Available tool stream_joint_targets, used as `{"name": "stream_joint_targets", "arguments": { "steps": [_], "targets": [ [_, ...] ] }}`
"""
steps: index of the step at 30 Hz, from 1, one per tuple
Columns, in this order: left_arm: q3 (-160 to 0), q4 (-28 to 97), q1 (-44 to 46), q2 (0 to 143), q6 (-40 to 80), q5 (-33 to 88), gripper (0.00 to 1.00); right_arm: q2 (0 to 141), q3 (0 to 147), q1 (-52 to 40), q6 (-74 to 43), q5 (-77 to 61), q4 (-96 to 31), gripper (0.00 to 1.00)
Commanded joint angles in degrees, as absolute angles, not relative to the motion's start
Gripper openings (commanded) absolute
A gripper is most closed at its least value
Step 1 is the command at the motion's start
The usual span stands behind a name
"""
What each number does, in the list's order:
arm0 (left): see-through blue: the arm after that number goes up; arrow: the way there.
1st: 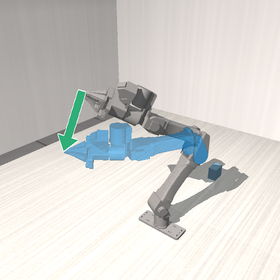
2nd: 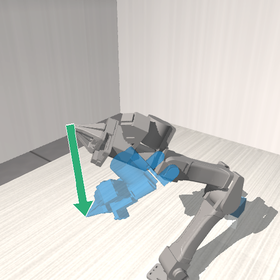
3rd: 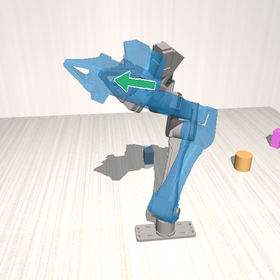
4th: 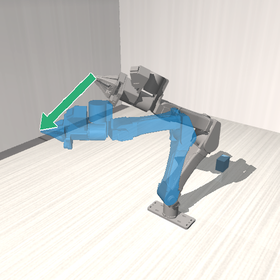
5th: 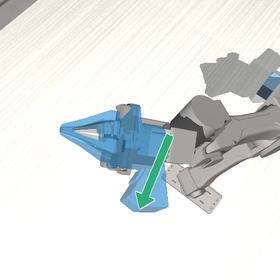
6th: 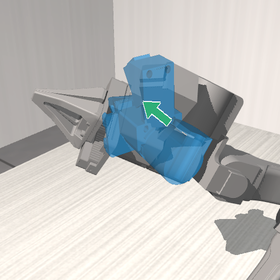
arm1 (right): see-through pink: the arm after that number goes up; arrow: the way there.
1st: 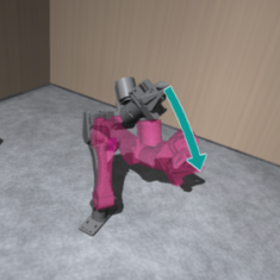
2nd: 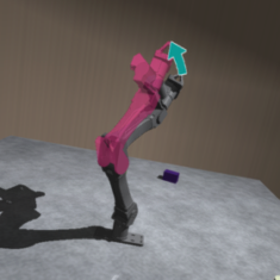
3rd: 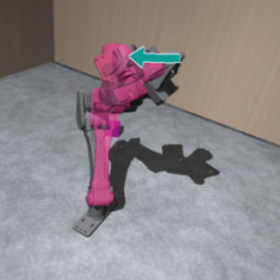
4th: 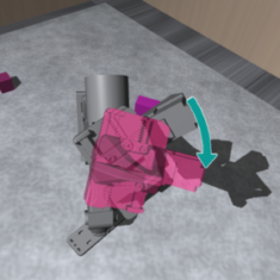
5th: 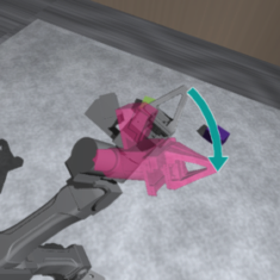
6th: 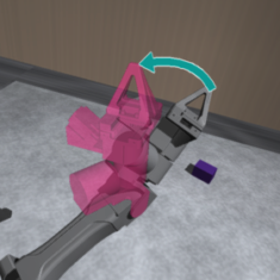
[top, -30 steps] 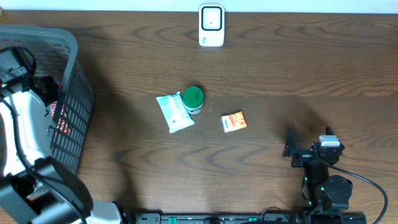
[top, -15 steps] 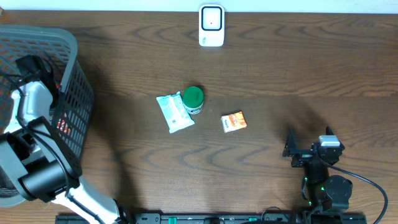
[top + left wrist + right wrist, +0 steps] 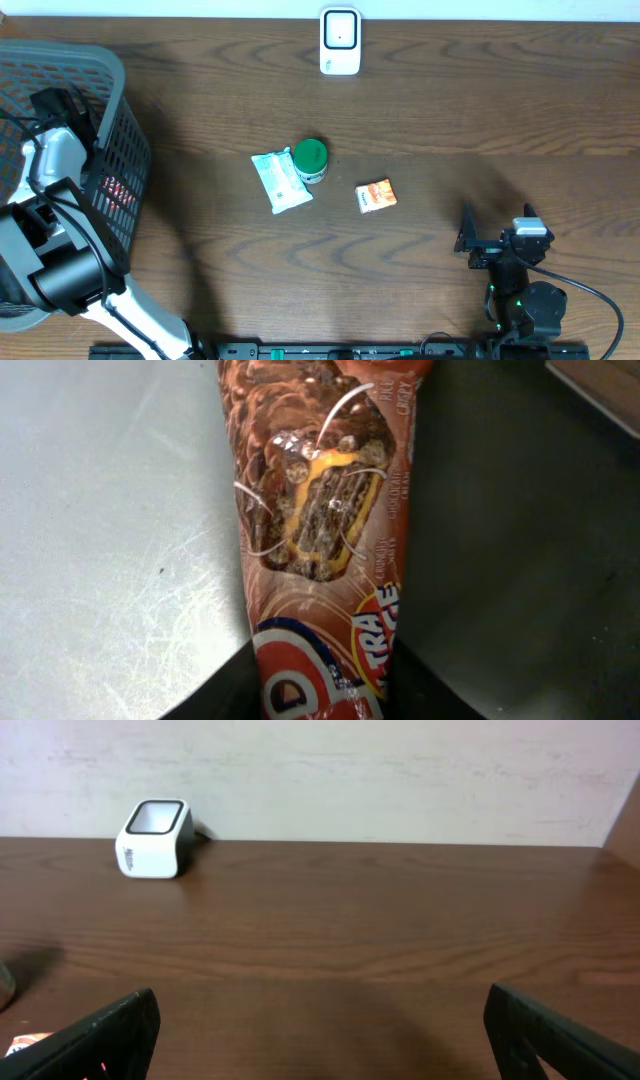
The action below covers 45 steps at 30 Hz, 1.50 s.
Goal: Scan the item barcode
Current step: 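Lift the chocolate bar out and swing it past the scanner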
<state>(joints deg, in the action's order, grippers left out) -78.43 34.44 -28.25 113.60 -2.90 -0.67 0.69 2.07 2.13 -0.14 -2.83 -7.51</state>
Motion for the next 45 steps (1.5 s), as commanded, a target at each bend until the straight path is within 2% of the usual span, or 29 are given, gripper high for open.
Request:
{"name": "stream_joint_targets", "arguments": {
  "steps": [1, 5, 9, 10, 18, 21, 26, 28, 30, 40, 45],
  "targets": [
    [-77.3, 35.8, -28.6, 117.1, -3.2, -1.5, 0.32, 0.4, 1.9, 1.8, 0.5, -2.9, -7.5, 0.99],
    [-80.0, 38.5, -29.0, 115.2, -3.2, -2.2, 0.22, 0.4, 1.9, 1.8, 0.5, -2.9, -7.5, 0.99],
    [-84.8, 42.2, -30.5, 109.9, -2.7, -2.1, 0.19, 0.4, 1.9, 1.8, 0.5, -2.9, -7.5, 0.99],
    [-86.9, 43.7, -31.1, 106.1, -2.7, -2.1, 0.14, 0.4, 1.9, 1.8, 0.5, -2.9, -7.5, 0.99],
    [-88.6, 43.9, -32.4, 87.9, 1.1, -1.4, 0.12, 0.4, 1.9, 1.8, 0.5, -2.9, -7.5, 0.99],
    [-88.6, 43.9, -32.4, 82.6, 3.6, 9.1, 0.11, 0.4, 1.9, 1.8, 0.5, -2.9, -7.5, 0.99],
    [-88.6, 44.1, -29.8, 77.2, 5.1, 39.9, 0.10, 0.4, 1.9, 1.8, 0.5, -2.9, -7.5, 0.99],
    [-88.6, 44.8, -25.7, 77.0, 5.1, 47.9, 0.10, 0.4, 1.9, 1.8, 0.5, -2.9, -7.5, 0.99],
    [-88.1, 45.6, -20.5, 77.4, 5.1, 49.5, 0.09, 0.4, 1.9, 1.8, 0.5, -2.9, -7.5, 0.99],
    [-85.0, 38.7, 14.2, 88.5, 5.0, 48.3, 0.08, 0.4, 1.9, 1.8, 0.5, -2.9, -7.5, 0.99],
    [-85.0, 31.0, 27.1, 99.1, 5.1, 39.0, 0.08, 0.4, 1.8, 1.8, 0.5, -2.9, -7.5, 0.99]
  ]
}}
